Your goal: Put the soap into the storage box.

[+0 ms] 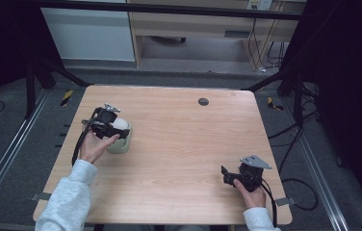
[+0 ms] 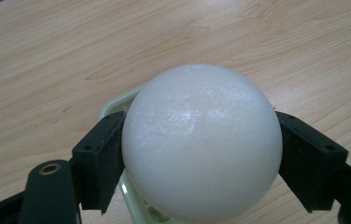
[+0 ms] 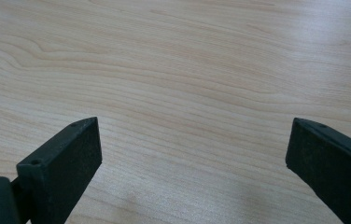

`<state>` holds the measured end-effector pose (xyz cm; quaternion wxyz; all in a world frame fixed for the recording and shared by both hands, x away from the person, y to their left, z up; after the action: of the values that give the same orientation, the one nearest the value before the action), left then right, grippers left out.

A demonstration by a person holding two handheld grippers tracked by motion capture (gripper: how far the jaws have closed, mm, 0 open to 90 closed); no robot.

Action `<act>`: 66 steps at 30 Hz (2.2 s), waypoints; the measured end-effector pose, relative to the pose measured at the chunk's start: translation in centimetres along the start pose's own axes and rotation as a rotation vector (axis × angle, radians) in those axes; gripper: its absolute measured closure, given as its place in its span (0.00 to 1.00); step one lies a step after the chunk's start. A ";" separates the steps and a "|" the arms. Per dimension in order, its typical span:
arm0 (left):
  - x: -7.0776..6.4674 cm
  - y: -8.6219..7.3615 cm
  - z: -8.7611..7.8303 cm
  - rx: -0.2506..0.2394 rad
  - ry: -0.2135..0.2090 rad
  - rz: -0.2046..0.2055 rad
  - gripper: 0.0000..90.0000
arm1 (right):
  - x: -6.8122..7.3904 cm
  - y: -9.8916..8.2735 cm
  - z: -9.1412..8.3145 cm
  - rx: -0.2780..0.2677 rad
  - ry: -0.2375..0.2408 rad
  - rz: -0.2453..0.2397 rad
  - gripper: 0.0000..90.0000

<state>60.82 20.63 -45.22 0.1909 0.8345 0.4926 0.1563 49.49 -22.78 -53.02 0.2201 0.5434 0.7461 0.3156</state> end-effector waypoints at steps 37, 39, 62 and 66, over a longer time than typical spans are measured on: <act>1.2 -1.9 3.7 0.069 0.007 -0.047 0.25 | 0.1 0.0 0.0 0.005 0.004 0.006 0.04; 1.2 -1.9 3.7 0.069 0.003 -0.049 0.25 | 0.1 0.0 0.0 0.005 0.005 0.006 0.04; 1.1 -2.9 4.6 0.088 -0.011 -0.052 0.25 | 0.1 0.0 0.0 0.006 0.003 0.001 0.04; 1.0 -2.9 4.7 0.085 -0.010 -0.053 0.25 | 0.1 0.0 0.1 0.005 0.001 -0.003 0.04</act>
<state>61.20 22.05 -50.58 0.1619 0.8293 0.5198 0.1261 49.47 -22.69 -53.09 0.2188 0.5425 0.7480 0.3137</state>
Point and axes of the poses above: each handheld gripper's, and its own axes: z roughly forward along the jaws, y roughly out of its top, x roughly to its left, the point moved 6 cm from there along z, roughly forward along the jaws, and after that the axes turned 11 degrees about x, right-handed, at the moved point
